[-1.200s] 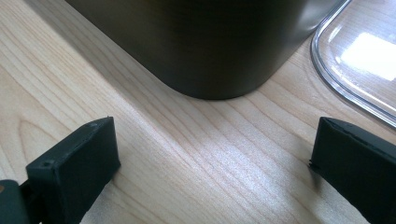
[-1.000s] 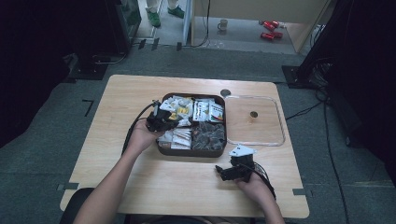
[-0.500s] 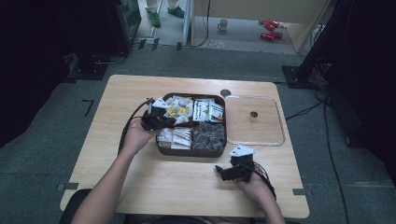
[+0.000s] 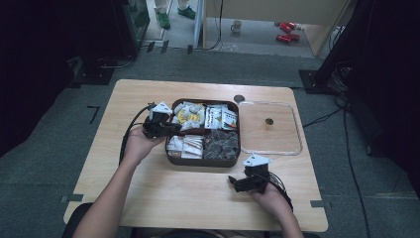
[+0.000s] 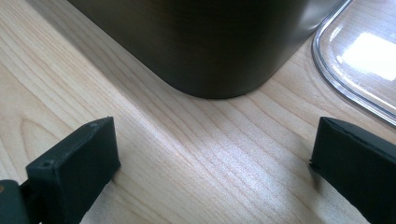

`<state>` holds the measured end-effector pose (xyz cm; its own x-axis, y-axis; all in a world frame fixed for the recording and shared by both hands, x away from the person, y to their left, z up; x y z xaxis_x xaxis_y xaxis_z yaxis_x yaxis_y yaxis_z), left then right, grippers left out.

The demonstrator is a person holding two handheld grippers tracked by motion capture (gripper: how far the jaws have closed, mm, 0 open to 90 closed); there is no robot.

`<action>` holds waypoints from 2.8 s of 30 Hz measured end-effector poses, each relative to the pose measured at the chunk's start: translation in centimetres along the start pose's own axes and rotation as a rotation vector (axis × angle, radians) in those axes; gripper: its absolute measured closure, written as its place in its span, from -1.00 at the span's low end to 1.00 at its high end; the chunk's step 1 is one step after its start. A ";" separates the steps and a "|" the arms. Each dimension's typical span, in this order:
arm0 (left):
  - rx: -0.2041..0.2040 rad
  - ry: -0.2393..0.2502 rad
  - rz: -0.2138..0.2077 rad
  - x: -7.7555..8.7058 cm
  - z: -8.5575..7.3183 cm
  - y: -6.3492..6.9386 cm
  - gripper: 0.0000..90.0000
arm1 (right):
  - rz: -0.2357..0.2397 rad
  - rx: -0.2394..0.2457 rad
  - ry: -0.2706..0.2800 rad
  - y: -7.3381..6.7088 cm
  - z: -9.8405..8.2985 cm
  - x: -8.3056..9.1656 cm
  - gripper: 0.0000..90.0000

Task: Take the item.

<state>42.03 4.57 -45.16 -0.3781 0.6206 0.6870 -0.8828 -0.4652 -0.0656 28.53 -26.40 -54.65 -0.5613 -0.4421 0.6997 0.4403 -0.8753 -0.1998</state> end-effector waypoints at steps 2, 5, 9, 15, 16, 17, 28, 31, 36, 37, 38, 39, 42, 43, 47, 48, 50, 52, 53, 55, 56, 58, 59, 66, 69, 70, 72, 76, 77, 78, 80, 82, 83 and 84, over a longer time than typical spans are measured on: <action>0.005 0.003 0.006 0.3 -0.1 -0.1 0.99 | 0.000 0.000 0.000 0.0 0.0 0.0 -0.99; 0.010 0.008 0.009 0.7 -0.3 -0.2 0.99 | 0.000 0.000 0.000 0.0 0.0 0.0 -0.99; 0.015 0.013 0.012 1.2 -0.4 -0.3 0.99 | 0.001 0.003 -0.001 0.0 0.0 0.0 -0.99; 0.023 0.022 0.017 1.8 -0.6 -0.3 0.99 | 0.002 0.003 -0.001 0.0 0.0 0.0 -0.99; 0.029 0.023 0.018 2.0 -0.7 -0.4 0.99 | 0.002 0.003 -0.001 0.0 0.0 0.0 -0.99; 0.034 0.026 0.019 2.1 -0.7 -0.4 0.99 | 0.002 0.002 -0.001 0.0 0.0 0.0 -0.99; 0.054 0.037 0.033 3.4 -1.3 -1.0 0.99 | 0.003 0.003 -0.001 0.0 0.0 0.0 -0.99; 0.072 0.046 0.047 4.0 -1.7 -1.4 0.99 | 0.003 0.003 -0.001 0.0 0.0 0.0 -0.99; 0.088 0.050 0.064 4.7 -2.3 -1.8 0.99 | 0.007 0.006 -0.002 0.0 0.0 0.0 -0.99; 0.093 0.050 0.065 4.8 -2.4 -1.9 0.99 | 0.007 0.007 -0.002 0.0 0.0 0.0 -0.99; 0.097 0.052 0.067 4.9 -2.5 -2.0 0.99 | 0.008 0.007 -0.002 0.0 0.0 0.0 -0.99; 0.101 0.051 0.070 5.0 -2.6 -2.1 0.99 | 0.009 0.009 -0.003 0.0 0.0 0.0 -0.99; 0.111 0.050 0.076 5.3 -3.0 -2.3 0.99 | 0.009 0.009 -0.003 0.0 0.0 0.0 -0.99; 0.115 0.050 0.080 5.4 -3.1 -2.3 0.99 | 0.010 0.010 -0.003 0.0 0.0 0.0 -0.99; 0.132 0.049 0.084 5.7 -3.7 -2.7 0.99 | 0.012 0.012 -0.004 0.0 0.0 0.0 -0.99; 0.135 0.047 0.088 5.8 -3.8 -2.8 0.99 | 0.012 0.012 -0.004 0.0 0.0 0.0 -0.99; 0.144 0.044 0.091 5.9 -4.1 -3.0 0.99 | 0.012 0.013 -0.005 0.0 0.1 0.0 -0.99; 0.153 0.039 0.097 6.0 -4.5 -3.2 0.99 | 0.013 0.013 -0.005 0.0 0.1 -0.1 -0.99; 0.155 0.035 0.098 6.0 -4.7 -3.3 0.99 | 0.013 0.013 -0.005 0.0 0.1 -0.1 -0.99; 0.163 0.033 0.103 6.0 -5.0 -3.5 0.99 | 0.014 0.014 -0.005 0.0 0.1 -0.1 -0.99; 0.165 0.028 0.104 6.0 -5.2 -3.6 0.99 | 0.015 0.014 -0.007 0.0 0.1 -0.1 -0.99; 0.164 0.021 0.109 5.9 -5.4 -3.8 0.99 | 0.015 0.015 -0.007 0.0 0.1 -0.1 -0.99; 0.176 0.013 0.110 5.6 -5.9 -4.2 0.99 | 0.016 0.015 -0.007 0.0 0.1 -0.1 -0.99; 0.203 -0.035 0.130 4.2 -7.3 -5.3 0.99 | 0.016 0.016 -0.006 0.0 0.1 -0.1 -0.99; 0.209 -0.056 0.132 3.4 -7.8 -5.6 0.99 | 0.016 0.017 -0.006 0.0 0.1 -0.1 -0.99; 0.204 -0.067 0.135 3.1 -7.9 -5.7 0.99 | 0.016 0.017 -0.006 0.0 0.1 -0.1 -0.99; 0.205 -0.084 0.150 2.5 -8.1 -5.9 0.99 | 0.016 0.017 -0.006 0.0 0.1 -0.1 -0.99; 0.206 -0.099 0.144 1.4 -8.5 -6.1 0.99 | 0.016 0.017 -0.006 0.0 0.1 -0.1 -0.99; 0.198 -0.107 0.139 1.2 -8.6 -6.1 0.99 | 0.016 0.018 -0.006 0.0 0.1 -0.1 -0.99; 0.197 -0.108 0.135 0.9 -8.5 -5.9 0.98 | 0.016 0.017 -0.006 0.0 0.1 -0.1 -0.99; 0.193 -0.120 0.126 0.6 -8.5 -5.8 0.98 | 0.017 0.017 -0.006 0.0 0.1 -0.1 -0.99; 0.190 -0.132 0.118 0.2 -8.6 -5.7 0.98 | 0.016 0.017 -0.006 0.0 0.1 -0.1 -0.99; 0.190 -0.136 0.111 0.0 -8.6 -5.6 0.98 | 0.016 0.017 -0.006 0.0 0.1 -0.1 -0.99; 0.195 -0.136 0.107 -0.2 -8.7 -5.7 0.98 | 0.016 0.017 -0.006 0.0 0.1 -0.1 -0.99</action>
<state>44.71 12.57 -51.25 -0.4143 0.4768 0.7753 -0.7642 -0.6449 -0.0117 28.69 -26.32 -54.65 -0.5501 -0.4545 0.7006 0.4609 -0.8648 -0.1992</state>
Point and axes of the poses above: each handheld gripper's, and its own axes: x roughly backward along the jaws, z roughly out of its top, y roughly to its right, the point moved 3 cm from there along -x, roughly forward along the jaws, and after that the axes turned 14 degrees about -x, right-handed, at the moved point
